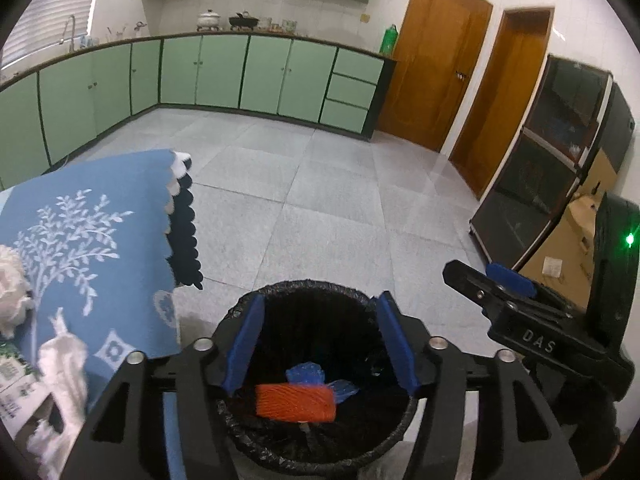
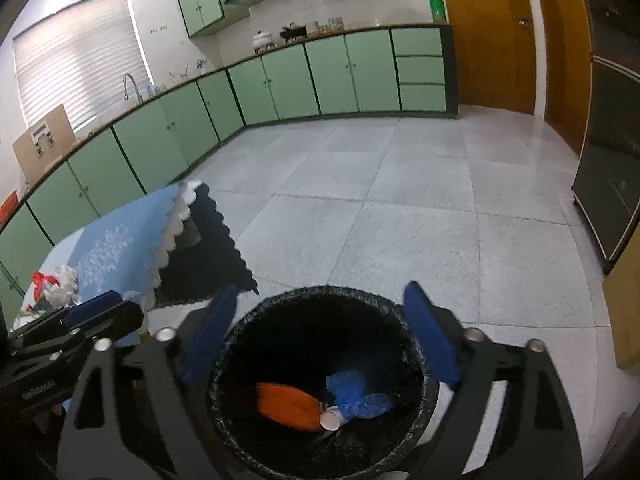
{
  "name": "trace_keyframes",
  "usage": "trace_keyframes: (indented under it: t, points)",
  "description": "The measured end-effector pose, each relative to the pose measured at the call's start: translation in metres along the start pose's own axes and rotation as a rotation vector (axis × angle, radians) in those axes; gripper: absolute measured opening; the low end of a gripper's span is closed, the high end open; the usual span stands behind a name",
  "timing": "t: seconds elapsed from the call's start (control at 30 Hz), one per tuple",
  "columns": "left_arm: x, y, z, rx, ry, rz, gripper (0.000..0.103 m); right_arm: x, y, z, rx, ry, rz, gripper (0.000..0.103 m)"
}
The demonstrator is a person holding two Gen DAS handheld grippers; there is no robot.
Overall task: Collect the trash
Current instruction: 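Carry net and bag over the bin and open both tools to drop them, then move both tools back over the table toward the red scrub pad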
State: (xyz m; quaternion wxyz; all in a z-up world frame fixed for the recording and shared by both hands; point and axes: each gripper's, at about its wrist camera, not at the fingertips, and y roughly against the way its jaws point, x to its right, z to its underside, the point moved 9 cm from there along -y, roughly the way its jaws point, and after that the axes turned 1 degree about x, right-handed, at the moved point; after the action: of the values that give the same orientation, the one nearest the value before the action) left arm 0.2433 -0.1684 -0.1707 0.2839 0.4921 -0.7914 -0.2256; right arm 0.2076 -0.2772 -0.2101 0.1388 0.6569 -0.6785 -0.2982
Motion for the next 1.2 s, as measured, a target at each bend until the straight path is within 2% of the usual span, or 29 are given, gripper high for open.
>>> trace_keyframes:
  t: [0.13,0.27,0.4,0.57,0.9,1.2]
  points:
    - [-0.004,0.029,-0.009,0.047,0.013,0.007,0.060,-0.008,0.021,-0.009,0.035,-0.011,-0.014,0.090]
    - [-0.012,0.065,-0.014,0.105,-0.004,-0.026,0.061,-0.024,0.045,-0.016,0.074,0.001,-0.044,0.090]
    - [-0.027,0.103,-0.011,0.166,0.010,-0.083,0.062,-0.051,0.066,-0.019,0.104,0.012,-0.087,0.090]
    - [-0.053,0.153,0.002,0.235,0.012,-0.192,0.062,-0.088,0.084,-0.014,0.130,0.052,-0.125,0.090]
    - [-0.126,0.224,0.048,0.279,0.083,-0.409,0.062,-0.173,0.101,0.015,0.121,0.137,-0.224,0.090]
    - [-0.194,0.249,0.104,0.244,0.204,-0.561,0.062,-0.228,0.102,0.048,0.085,0.220,-0.287,0.090]
